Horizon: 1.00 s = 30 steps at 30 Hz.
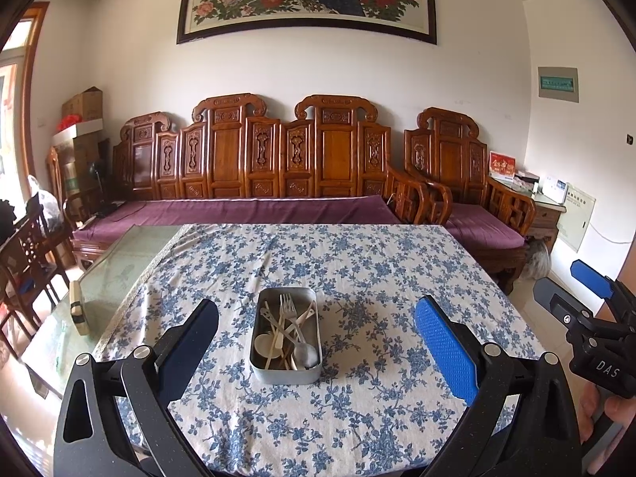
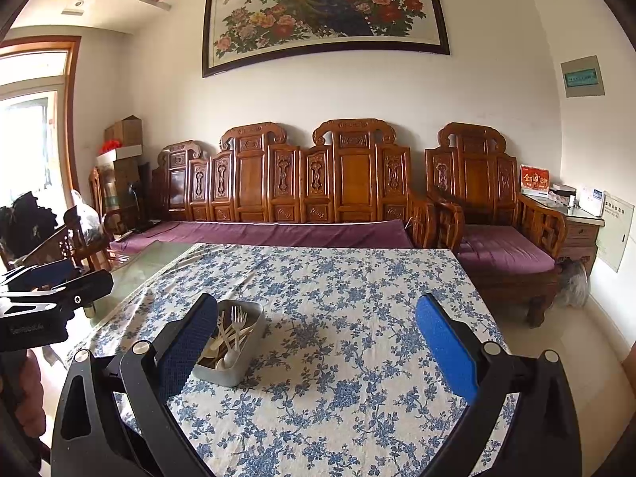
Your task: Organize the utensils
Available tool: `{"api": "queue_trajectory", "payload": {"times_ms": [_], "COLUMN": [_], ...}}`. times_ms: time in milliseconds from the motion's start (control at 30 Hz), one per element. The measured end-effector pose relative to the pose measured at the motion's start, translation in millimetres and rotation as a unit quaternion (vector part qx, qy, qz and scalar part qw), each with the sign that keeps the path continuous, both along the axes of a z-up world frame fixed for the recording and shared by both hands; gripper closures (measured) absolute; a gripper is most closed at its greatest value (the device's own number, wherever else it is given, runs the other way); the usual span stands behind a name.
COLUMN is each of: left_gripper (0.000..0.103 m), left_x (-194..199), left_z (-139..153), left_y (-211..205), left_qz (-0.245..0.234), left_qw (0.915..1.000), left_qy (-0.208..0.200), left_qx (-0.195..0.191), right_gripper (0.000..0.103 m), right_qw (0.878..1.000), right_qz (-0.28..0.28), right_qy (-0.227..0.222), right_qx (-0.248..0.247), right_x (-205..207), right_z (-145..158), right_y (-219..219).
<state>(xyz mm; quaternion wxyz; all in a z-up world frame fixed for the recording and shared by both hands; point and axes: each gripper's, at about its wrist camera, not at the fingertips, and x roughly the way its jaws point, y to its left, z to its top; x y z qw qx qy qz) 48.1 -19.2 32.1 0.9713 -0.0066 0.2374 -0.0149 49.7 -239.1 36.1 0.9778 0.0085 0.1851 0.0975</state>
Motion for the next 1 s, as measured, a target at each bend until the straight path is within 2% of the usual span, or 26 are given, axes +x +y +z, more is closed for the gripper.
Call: {"api": "queue_trajectory", "payload": {"times_ms": [1000], "left_gripper": [0.008], "left_x": [0.0], "left_z": [-0.4], "left_y": [0.5], "left_qz": [0.000], "left_qw": [1.0000], "left_qy": [0.000], "left_qx": [-0.002], "right_gripper": [0.003], "right_qw": [1.000], "right_qz": [0.002], "right_qy": [-0.001], "right_qx": [0.000], "right_x": [-0.6], "right_z": [-1.9], "right_y": [0.9]}}
